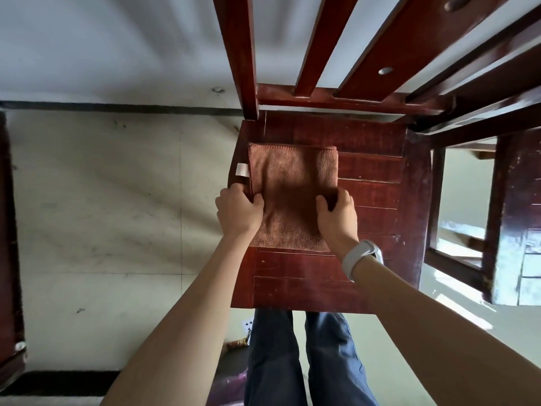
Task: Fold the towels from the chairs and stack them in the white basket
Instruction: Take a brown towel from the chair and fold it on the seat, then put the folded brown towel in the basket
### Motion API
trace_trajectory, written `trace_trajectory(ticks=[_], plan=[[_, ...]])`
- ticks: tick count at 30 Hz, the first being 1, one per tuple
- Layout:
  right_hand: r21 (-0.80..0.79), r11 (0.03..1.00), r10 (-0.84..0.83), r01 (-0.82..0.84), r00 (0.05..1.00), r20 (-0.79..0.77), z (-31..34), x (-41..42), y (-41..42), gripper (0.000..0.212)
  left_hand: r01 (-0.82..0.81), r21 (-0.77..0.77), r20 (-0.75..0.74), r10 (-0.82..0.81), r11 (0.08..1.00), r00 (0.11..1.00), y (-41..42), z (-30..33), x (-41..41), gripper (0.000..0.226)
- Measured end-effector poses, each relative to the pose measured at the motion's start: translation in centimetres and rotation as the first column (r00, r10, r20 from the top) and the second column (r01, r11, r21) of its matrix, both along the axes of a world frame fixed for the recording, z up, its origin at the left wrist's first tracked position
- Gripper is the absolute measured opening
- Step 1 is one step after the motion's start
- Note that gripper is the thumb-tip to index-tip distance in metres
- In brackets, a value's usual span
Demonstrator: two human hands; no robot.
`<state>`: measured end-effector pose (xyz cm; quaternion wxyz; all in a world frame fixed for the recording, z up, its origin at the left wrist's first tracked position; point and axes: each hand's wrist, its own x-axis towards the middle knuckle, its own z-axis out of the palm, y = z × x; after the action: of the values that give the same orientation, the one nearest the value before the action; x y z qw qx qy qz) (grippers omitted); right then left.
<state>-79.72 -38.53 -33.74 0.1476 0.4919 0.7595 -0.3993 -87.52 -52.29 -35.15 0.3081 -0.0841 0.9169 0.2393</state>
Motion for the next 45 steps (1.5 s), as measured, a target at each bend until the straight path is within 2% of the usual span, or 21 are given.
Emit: trace_trajectory(ticks=[4,9,11,14,21,26,32,35,38,45], plan=[[-0.071,0.997,-0.044,0.04,0.998,-0.054,0.4,0.6,0.1,0.035,0.055,0.104,-0.077,-0.047,0.993,0.996,0.5,1.3,0.7,0.027],[-0.146,0.982,-0.141,0.124,0.984,-0.112,1.7,1.6,0.4,0.035,-0.118,0.3,0.032,0.114,0.947,0.993,0.9,3.2,1.2,0.031],[-0.18,0.969,-0.196,0.168,0.969,-0.148,2.9,2.3,0.8,0.034,-0.12,0.343,0.028,0.118,0.932,0.993,0.9,4.3,1.7,0.036],[-0.176,0.962,-0.242,0.207,0.948,-0.205,5.7,4.2,1.6,0.035,-0.02,0.339,-0.025,0.03,0.941,0.999,1.2,6.8,2.8,0.044],[-0.142,0.914,-0.406,0.381,0.869,-0.282,13.5,12.2,4.5,0.03,0.28,0.359,-0.175,-0.231,0.891,0.957,5.7,15.5,7.9,0.041],[-0.19,0.799,-0.6,0.571,0.739,-0.305,18.7,20.3,7.8,0.029,0.486,0.368,-0.197,-0.444,0.793,0.874,11.5,21.1,13.7,0.04],[-0.267,0.574,-0.801,0.774,0.461,-0.382,24.0,34.4,12.6,0.02,0.688,0.384,-0.242,-0.653,0.615,0.718,21.6,26.4,25.3,0.039],[-0.276,0.478,-0.841,0.834,0.343,-0.419,26.0,42.9,15.7,0.015,0.735,0.414,-0.237,-0.716,0.537,0.656,27.1,28.2,33.5,0.039],[-0.23,0.4,-0.857,0.887,0.272,-0.438,28.0,51.6,18.7,0.015,0.769,0.436,-0.236,-0.766,0.467,0.598,32.1,30.1,42.1,0.039],[-0.099,0.163,-0.869,0.982,0.096,-0.485,32.1,67.3,25.3,0.023,0.83,0.517,-0.278,-0.876,0.21,0.394,43.3,34.7,58.4,0.036]])
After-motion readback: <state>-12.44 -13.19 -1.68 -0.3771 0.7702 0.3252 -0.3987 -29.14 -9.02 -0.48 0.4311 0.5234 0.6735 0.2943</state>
